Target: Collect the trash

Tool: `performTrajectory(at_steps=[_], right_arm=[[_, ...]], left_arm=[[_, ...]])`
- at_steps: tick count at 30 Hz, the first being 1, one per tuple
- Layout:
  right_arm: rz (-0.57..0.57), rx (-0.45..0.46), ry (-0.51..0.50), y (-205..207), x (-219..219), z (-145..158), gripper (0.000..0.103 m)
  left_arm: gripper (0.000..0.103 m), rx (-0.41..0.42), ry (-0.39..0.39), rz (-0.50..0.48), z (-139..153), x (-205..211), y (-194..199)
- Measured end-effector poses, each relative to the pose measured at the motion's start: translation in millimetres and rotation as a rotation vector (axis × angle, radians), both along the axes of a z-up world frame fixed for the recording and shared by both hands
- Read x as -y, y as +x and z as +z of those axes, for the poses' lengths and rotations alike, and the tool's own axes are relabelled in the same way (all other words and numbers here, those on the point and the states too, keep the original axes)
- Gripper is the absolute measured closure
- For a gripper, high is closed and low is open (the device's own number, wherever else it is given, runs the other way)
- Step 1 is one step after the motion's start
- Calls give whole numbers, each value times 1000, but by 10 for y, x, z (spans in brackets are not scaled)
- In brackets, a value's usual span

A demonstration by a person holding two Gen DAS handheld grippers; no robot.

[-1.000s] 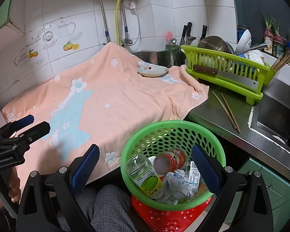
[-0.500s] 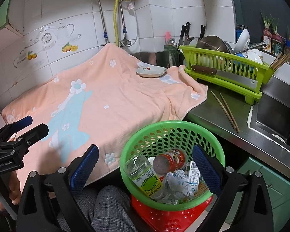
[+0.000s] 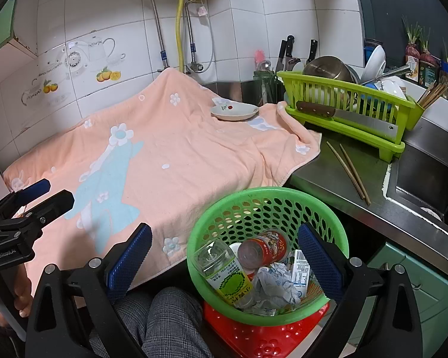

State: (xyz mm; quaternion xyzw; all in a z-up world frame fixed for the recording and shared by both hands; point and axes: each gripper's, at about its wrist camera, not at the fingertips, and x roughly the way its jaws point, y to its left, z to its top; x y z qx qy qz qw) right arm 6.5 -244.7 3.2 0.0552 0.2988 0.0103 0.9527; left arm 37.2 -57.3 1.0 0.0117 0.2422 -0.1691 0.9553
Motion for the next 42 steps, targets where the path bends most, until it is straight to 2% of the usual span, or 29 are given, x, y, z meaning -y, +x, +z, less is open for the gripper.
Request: performTrajectory(at_steps=[42], right_arm=[[6,2,8,-11,-42,-4,8]], left_arm=[[5,11,-6,7,-15,40,-45]])
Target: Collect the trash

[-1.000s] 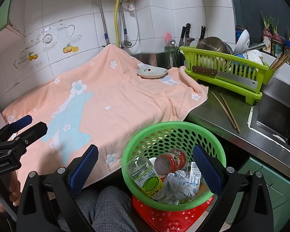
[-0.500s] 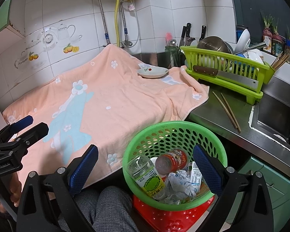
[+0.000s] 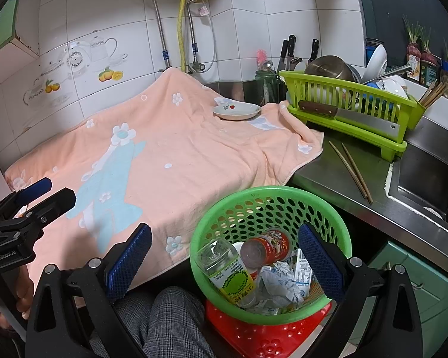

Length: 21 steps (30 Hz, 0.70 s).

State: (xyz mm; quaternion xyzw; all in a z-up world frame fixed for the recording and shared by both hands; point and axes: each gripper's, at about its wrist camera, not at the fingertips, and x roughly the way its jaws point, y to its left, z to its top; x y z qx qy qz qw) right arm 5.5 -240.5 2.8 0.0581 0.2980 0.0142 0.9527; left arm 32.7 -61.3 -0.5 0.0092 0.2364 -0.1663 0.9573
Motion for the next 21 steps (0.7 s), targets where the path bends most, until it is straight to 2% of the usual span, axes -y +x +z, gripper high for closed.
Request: performTrajectory(at_steps=[14,21], right_arm=[[2,-3,2,0,-25,-26,8],[3,-3,4,-1,-27,-31,8]], left_arm=[[5,-4,6,-5,-22,36,-13],[5,25,23,15,-9,59,-51]])
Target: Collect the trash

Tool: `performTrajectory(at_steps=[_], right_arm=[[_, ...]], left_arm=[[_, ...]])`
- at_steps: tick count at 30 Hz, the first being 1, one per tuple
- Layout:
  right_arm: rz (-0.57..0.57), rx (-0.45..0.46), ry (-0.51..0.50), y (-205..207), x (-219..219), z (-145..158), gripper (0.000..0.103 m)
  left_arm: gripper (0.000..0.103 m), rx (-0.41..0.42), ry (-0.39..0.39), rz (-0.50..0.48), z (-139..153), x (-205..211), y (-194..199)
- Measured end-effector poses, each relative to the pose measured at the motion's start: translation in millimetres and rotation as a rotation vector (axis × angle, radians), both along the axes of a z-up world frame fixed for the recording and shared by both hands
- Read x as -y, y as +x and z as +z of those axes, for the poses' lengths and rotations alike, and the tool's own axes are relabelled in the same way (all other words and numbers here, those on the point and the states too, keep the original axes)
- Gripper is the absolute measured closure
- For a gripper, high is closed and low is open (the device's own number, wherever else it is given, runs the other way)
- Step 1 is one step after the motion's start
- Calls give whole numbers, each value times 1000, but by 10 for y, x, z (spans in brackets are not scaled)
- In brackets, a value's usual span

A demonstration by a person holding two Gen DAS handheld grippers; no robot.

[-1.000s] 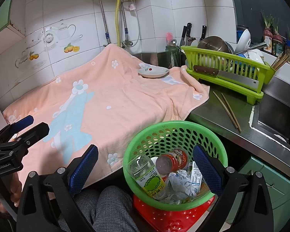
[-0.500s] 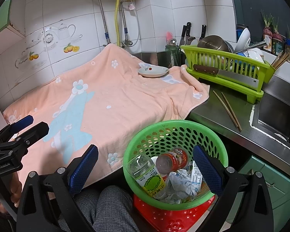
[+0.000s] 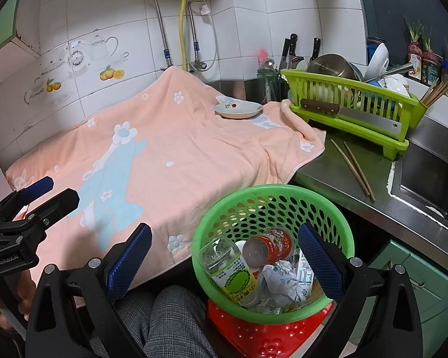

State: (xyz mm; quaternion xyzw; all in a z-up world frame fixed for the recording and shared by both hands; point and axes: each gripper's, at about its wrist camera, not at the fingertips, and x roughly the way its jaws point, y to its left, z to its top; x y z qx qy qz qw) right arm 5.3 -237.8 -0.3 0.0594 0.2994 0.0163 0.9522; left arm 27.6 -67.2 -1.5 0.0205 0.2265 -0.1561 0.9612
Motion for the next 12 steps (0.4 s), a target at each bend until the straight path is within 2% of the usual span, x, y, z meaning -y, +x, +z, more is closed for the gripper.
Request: performTrajectory(at_steps=[12], right_arm=[[7,-4,0,15,-18,-12,8]], left_arm=[[5,-26,-20,3,-5,-29,54]])
